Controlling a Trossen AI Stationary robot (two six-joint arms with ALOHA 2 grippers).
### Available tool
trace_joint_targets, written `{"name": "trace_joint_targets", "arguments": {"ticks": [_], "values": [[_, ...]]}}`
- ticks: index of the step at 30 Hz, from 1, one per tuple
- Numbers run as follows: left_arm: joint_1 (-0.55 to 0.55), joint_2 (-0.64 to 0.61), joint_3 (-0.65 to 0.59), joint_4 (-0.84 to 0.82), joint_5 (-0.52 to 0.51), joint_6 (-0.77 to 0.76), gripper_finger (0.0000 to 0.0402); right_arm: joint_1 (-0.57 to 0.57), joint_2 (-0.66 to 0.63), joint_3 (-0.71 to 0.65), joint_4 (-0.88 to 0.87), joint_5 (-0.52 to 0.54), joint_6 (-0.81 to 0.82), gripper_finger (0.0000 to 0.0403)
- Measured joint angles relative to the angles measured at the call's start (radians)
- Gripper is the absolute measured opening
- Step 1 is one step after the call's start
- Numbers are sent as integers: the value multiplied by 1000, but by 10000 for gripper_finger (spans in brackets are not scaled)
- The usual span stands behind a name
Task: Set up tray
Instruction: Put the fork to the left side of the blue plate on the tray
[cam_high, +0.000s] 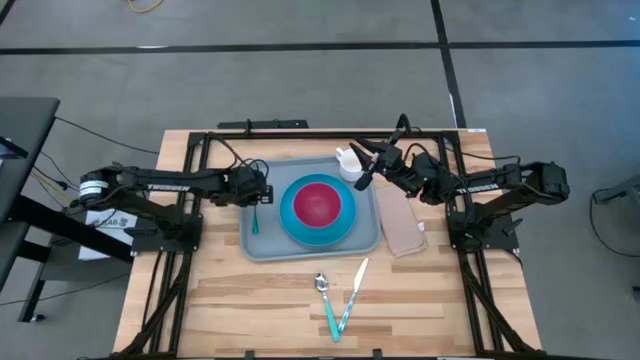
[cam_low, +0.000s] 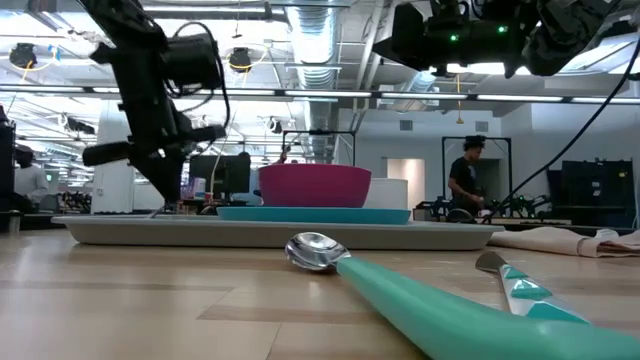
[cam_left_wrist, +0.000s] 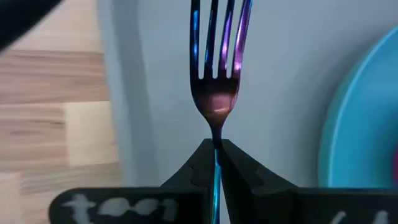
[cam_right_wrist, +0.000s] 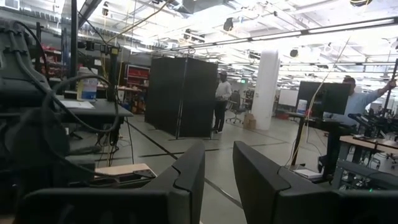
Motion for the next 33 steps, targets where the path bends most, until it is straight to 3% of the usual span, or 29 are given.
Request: {"name": "trace_joint_targets", "arguments": {"ticks": [14,33], "values": [[36,195,5,101,87,27,2,-26,0,0,-28,0,3,79],[34,188,1,122,54,30,54,-26,0,0,-29,0,3,79]]}}
